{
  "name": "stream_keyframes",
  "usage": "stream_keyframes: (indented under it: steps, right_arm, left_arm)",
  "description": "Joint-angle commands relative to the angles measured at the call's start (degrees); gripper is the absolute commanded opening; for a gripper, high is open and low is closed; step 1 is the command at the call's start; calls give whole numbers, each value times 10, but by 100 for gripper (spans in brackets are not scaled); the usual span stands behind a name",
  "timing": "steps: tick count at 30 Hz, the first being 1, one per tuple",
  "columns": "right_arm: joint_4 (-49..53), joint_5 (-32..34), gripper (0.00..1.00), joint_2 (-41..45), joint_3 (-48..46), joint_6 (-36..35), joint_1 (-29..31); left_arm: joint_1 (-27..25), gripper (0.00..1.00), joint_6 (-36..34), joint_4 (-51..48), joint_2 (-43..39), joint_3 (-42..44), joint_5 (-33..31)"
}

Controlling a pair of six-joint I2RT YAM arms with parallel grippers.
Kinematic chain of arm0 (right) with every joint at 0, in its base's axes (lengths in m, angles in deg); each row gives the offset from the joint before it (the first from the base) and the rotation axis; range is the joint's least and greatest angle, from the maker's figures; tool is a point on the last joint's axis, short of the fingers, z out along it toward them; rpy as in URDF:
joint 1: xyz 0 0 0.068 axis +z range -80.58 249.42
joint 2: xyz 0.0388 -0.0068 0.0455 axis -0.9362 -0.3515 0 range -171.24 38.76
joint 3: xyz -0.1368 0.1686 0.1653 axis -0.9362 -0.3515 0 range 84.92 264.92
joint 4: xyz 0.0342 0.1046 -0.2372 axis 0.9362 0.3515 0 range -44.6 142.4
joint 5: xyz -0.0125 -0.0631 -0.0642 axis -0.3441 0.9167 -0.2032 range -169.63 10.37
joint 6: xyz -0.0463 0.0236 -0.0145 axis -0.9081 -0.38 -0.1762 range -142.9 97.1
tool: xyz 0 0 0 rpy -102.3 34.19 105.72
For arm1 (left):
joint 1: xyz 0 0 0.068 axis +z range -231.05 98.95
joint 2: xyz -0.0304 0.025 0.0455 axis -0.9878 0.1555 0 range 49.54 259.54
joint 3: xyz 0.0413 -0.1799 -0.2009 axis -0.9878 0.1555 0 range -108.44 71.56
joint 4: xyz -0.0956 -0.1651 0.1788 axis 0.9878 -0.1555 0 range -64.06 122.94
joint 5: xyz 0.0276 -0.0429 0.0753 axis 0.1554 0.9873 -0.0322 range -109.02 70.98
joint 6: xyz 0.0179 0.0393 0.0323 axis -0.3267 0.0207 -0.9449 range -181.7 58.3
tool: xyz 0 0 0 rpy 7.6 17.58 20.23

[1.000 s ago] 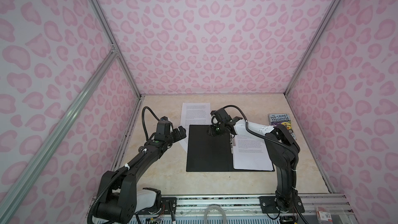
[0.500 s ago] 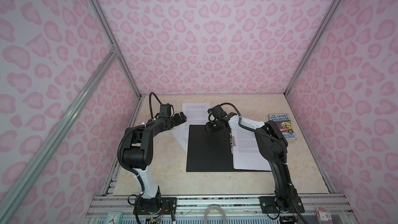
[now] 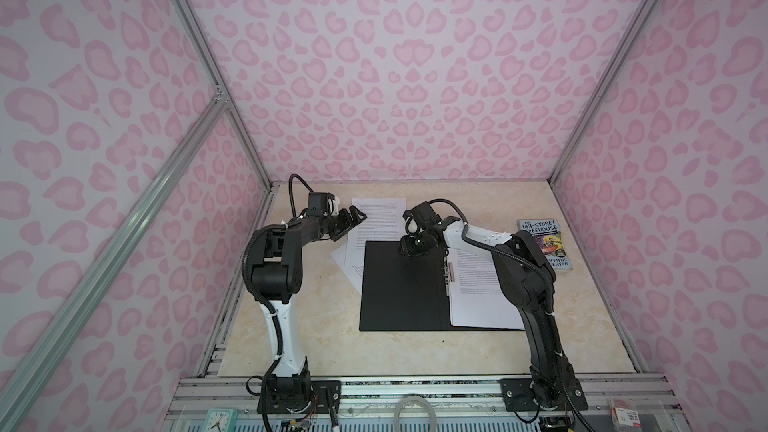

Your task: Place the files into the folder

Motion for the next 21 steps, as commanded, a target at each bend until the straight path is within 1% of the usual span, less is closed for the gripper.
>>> stream_keyframes:
  steps: [1,8,12,13,18,21]
  right_arm:
    - [20,-21,41,-19,-2,4,-2]
    - [2,-46,40,-23,-12,16,-11]
    - [-2,-58,39,-27,-12,22,-15]
    - [-3,-61,39,-27,-13,22,-15]
    - [-10,-66,39,-18,-22,24,-16]
    - [-16,-70,40,-12,-28,26,-19]
  left_arm:
    - [0,97,24,-21,18,-3,41]
    - [0,97,38,21,-1,12,93]
    - [2,100,38,26,-14,34,74]
    - [2,98,37,23,-12,34,69]
    - [3,77,45,20,0,26,64]
    - [3,60,50,18,10,19,68]
